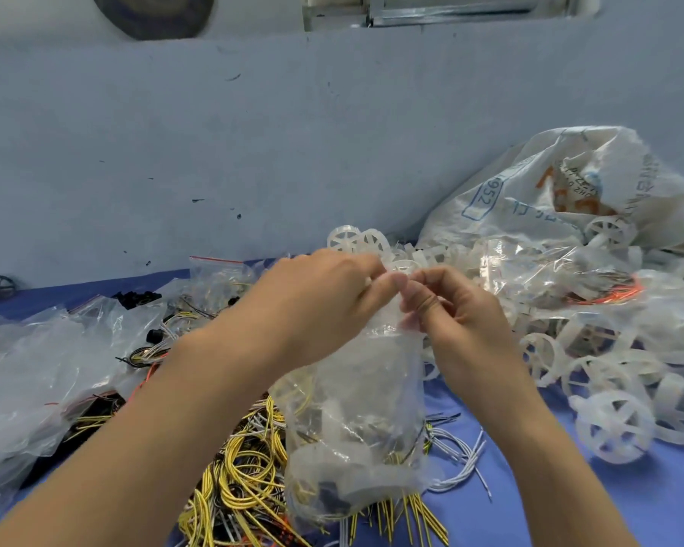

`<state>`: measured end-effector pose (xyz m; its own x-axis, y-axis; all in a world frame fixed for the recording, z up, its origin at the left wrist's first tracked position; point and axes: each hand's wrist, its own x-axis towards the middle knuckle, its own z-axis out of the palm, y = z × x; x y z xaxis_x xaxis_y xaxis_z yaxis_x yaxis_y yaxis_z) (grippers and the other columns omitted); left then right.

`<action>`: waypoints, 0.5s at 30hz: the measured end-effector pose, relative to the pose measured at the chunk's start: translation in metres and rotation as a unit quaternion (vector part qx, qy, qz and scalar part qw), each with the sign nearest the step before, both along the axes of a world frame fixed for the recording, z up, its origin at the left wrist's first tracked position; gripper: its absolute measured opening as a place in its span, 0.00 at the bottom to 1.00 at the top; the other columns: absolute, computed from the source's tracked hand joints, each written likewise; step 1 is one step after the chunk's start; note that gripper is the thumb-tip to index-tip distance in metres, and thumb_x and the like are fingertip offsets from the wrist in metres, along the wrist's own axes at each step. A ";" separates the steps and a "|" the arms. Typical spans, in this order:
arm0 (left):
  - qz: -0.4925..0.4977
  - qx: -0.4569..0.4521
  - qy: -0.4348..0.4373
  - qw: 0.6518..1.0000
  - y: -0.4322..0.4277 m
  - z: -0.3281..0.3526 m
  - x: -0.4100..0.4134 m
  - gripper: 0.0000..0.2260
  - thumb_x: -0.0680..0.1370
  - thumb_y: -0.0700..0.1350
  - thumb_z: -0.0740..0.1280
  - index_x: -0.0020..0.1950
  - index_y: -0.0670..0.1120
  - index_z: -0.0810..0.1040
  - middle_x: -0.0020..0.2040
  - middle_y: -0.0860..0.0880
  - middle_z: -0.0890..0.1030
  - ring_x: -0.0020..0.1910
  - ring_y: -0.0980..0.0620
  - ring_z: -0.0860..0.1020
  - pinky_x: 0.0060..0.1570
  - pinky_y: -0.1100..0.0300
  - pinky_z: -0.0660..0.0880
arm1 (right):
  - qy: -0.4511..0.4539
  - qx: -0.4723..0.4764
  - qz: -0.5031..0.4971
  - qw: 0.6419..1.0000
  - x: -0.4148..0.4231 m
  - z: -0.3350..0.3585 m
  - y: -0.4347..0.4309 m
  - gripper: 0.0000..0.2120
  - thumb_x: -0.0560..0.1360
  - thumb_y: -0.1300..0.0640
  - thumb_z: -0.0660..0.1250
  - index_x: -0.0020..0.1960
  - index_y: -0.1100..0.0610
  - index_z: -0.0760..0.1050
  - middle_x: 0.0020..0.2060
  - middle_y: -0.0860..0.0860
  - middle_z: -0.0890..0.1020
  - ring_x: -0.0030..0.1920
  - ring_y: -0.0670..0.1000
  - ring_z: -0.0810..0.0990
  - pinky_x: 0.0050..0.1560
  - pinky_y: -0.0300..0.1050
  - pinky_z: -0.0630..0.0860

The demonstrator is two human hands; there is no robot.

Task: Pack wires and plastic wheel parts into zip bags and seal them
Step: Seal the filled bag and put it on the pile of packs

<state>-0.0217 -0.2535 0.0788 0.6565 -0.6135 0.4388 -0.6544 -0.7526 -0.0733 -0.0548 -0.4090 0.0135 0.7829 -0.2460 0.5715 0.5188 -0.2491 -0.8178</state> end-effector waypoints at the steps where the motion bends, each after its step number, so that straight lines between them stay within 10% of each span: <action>1: -0.010 0.033 -0.019 0.999 -0.007 0.000 0.003 0.21 0.80 0.62 0.44 0.52 0.54 0.73 0.41 0.54 0.78 0.42 0.49 0.77 0.37 0.55 0.68 | 0.001 0.012 -0.003 1.000 0.000 -0.001 0.000 0.06 0.78 0.52 0.68 0.44 0.52 0.79 0.33 0.46 0.82 0.35 0.48 0.80 0.43 0.50 0.77; 6: -0.039 0.068 -0.081 0.994 -0.023 -0.010 0.006 0.20 0.78 0.60 0.38 0.47 0.52 0.65 0.30 0.55 0.62 0.31 0.48 0.67 0.32 0.55 0.64 | 0.005 0.103 0.013 0.995 0.002 -0.006 -0.004 0.07 0.78 0.55 0.67 0.44 0.55 0.80 0.31 0.42 0.81 0.30 0.41 0.74 0.34 0.32 0.72; 15: -0.012 0.042 -0.100 0.994 -0.022 -0.013 0.007 0.17 0.80 0.57 0.38 0.44 0.51 0.60 0.28 0.54 0.62 0.24 0.54 0.61 0.29 0.55 0.62 | 0.095 0.273 0.131 0.948 0.004 -0.013 0.004 0.11 0.71 0.49 0.70 0.48 0.54 0.84 0.35 0.47 0.82 0.37 0.46 0.78 0.38 0.39 0.78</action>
